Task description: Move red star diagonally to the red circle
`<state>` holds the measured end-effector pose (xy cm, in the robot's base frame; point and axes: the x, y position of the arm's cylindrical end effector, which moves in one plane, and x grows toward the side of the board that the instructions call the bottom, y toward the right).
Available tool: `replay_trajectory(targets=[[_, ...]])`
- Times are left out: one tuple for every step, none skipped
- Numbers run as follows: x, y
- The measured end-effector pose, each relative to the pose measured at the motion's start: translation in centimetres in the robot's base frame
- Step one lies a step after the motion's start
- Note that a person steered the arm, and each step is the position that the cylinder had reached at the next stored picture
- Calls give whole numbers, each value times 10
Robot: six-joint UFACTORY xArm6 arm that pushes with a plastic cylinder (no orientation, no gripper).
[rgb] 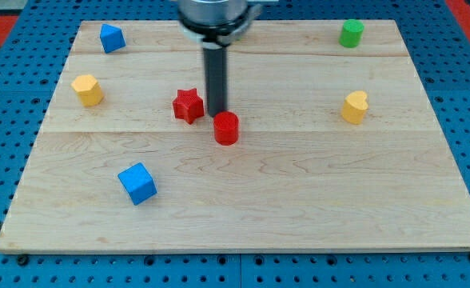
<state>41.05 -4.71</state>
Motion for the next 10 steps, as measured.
replay_trajectory(targets=[[-8, -6], [-23, -13], [-73, 17], [-76, -74], [-32, -125], [-22, -25], [-25, 37], [-54, -15], [-76, 80], [-65, 102]])
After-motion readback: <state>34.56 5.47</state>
